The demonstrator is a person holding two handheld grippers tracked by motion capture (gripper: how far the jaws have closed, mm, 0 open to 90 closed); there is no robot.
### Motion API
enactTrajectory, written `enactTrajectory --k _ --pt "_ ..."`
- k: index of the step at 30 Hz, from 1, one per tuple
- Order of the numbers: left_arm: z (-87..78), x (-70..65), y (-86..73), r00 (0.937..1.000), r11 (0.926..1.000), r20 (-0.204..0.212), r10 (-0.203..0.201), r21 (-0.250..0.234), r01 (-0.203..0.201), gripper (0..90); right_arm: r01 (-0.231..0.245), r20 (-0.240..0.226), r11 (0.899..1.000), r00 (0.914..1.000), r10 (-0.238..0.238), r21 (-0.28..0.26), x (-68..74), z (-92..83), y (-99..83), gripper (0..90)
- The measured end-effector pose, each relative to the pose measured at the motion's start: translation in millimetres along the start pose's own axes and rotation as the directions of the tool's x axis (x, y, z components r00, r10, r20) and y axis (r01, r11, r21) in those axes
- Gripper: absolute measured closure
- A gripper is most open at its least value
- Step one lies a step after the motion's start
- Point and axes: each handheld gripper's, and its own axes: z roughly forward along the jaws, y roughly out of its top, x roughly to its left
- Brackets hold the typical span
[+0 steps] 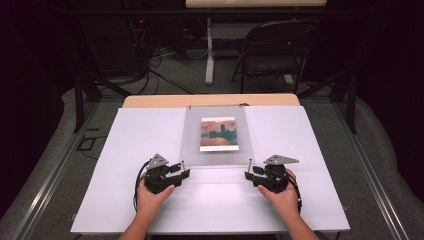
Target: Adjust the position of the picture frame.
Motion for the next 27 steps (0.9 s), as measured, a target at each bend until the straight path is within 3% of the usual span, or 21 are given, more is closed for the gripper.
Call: enactTrajectory --k 3,7,9,15,20,23,27 --pt "-2.1 -0.2 -1.7 0.9993 0.9996 -0.029 0.025 -0.009 -0.026 37.9 0.030 0.008 1.000 0.9995 -0.030 0.005 2.2 -4.7 -1.4 42.5" --pt "-5.7 -1.6 -3.7 0.9989 0.9998 -0.043 0.016 -0.011 -0.017 31.4 0.075 0.044 0.997 0.9962 -0.075 0.009 6.6 -10.3 -1.3 34.1" --pt "-7.1 -3.6 -5.1 0.9986 0.9999 -0.051 0.011 -0.004 -0.011 29.8 0.093 0.069 0.995 0.9931 -0.094 0.021 10.0 -15.2 -2.4 33.2" --pt "-13.1 -11.3 -7.1 0.9986 0.9992 -0.036 0.039 0.006 -0.039 30.3 0.094 0.078 0.994 0.9920 -0.099 0.059 11.0 -24.9 -6.2 33.2" --pt "-18.9 -17.5 -5.5 0.9973 0.9979 -0.044 0.059 0.029 -0.058 31.4 0.084 0.072 0.993 0.9934 -0.089 0.078 11.1 -32.8 -9.6 33.4" --pt "-25.2 -20.9 -0.8 0.9977 0.9984 -0.045 0.050 0.028 -0.049 31.8 0.089 0.068 0.992 0.9931 -0.096 0.092 11.9 -35.0 -9.6 33.4" --pt "-35.0 -21.5 4.1 0.9979 0.9986 -0.042 0.050 0.018 -0.049 32.0 0.123 0.055 0.989 0.9903 -0.128 0.082 17.9 -45.4 -3.4 33.9"
